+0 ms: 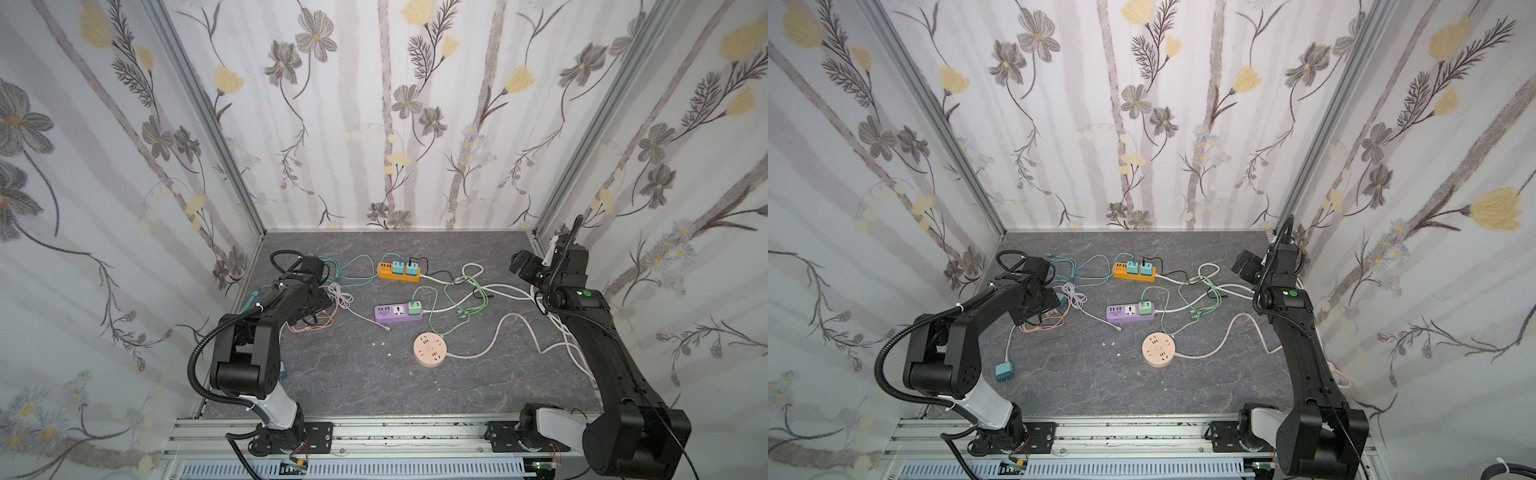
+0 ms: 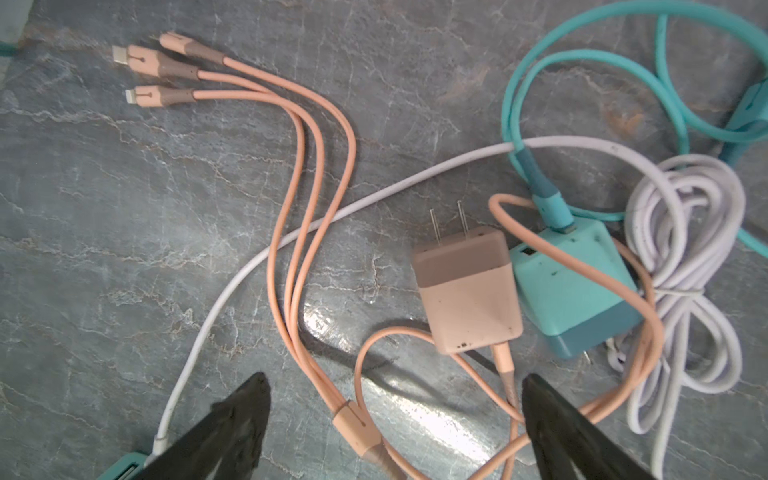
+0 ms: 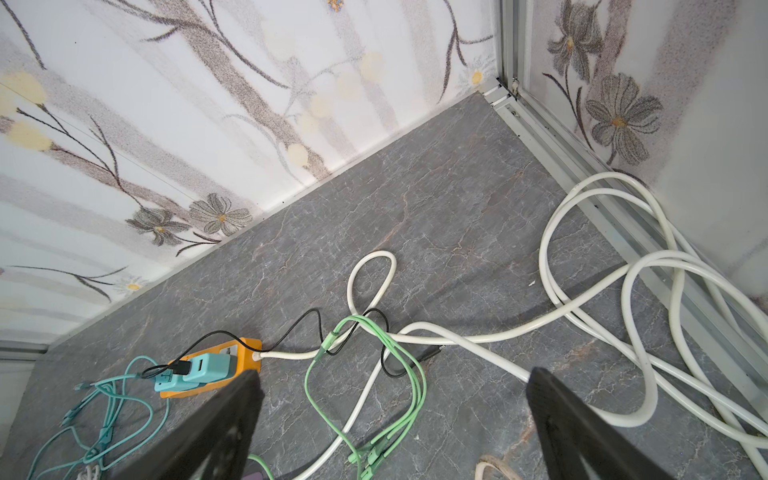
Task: Insert the plug
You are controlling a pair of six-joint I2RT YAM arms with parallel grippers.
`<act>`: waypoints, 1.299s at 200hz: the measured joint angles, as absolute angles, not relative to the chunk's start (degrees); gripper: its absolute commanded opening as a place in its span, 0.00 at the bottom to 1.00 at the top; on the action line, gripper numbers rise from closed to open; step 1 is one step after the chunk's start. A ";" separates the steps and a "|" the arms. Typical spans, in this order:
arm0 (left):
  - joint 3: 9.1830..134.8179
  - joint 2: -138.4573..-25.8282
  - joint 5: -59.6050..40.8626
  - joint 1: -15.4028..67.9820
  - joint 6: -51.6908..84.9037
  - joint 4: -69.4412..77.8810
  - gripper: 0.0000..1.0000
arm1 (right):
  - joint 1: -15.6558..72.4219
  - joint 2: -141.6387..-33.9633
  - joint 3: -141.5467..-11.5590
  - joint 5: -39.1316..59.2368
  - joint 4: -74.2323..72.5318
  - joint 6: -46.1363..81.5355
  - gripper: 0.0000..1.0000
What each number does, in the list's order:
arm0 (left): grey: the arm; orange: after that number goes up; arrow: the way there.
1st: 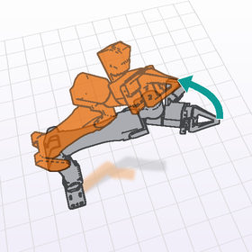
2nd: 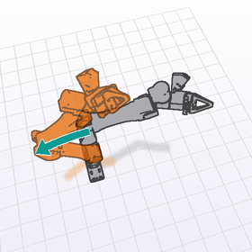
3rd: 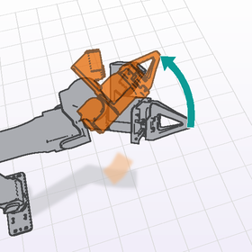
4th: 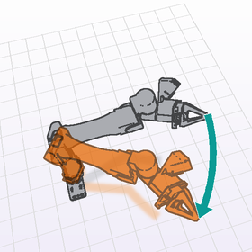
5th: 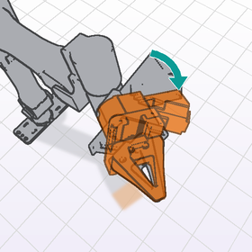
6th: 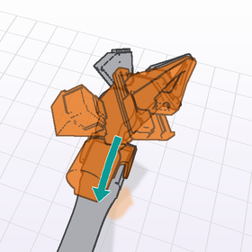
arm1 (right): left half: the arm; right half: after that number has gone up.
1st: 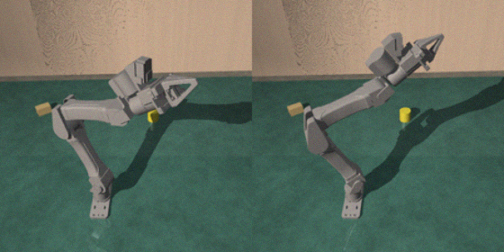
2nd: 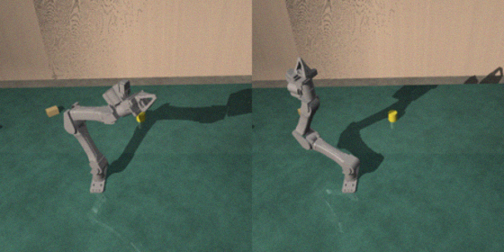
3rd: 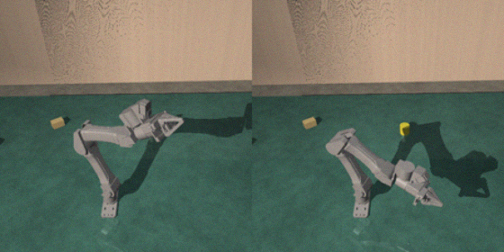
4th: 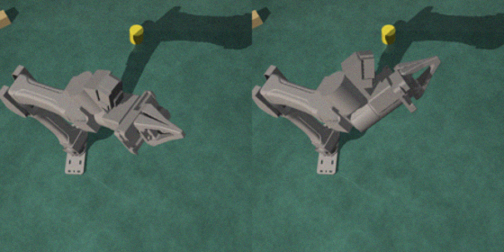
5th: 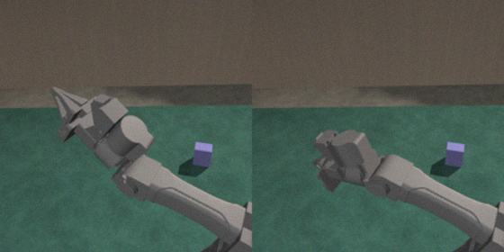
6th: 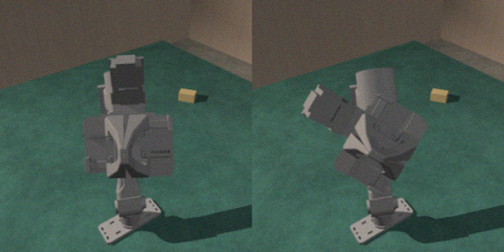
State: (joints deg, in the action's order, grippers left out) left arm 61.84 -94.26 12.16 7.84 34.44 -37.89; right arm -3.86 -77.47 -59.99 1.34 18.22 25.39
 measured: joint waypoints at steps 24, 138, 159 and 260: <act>60.71 -93.23 12.16 8.45 33.80 -37.85 0.85 | -3.81 -77.62 -59.99 1.61 18.20 25.23 0.99; 65.95 -100.29 5.32 4.08 31.48 -36.84 0.68 | -3.11 -78.30 -59.51 2.57 18.28 25.23 0.99; 67.02 -100.57 4.93 4.08 31.48 -36.36 0.67 | -3.11 -78.30 -59.31 2.55 18.46 25.19 0.99; 70.30 -107.92 5.34 4.08 31.99 -35.75 0.58 | -3.11 -78.06 -59.27 2.35 19.75 23.94 0.99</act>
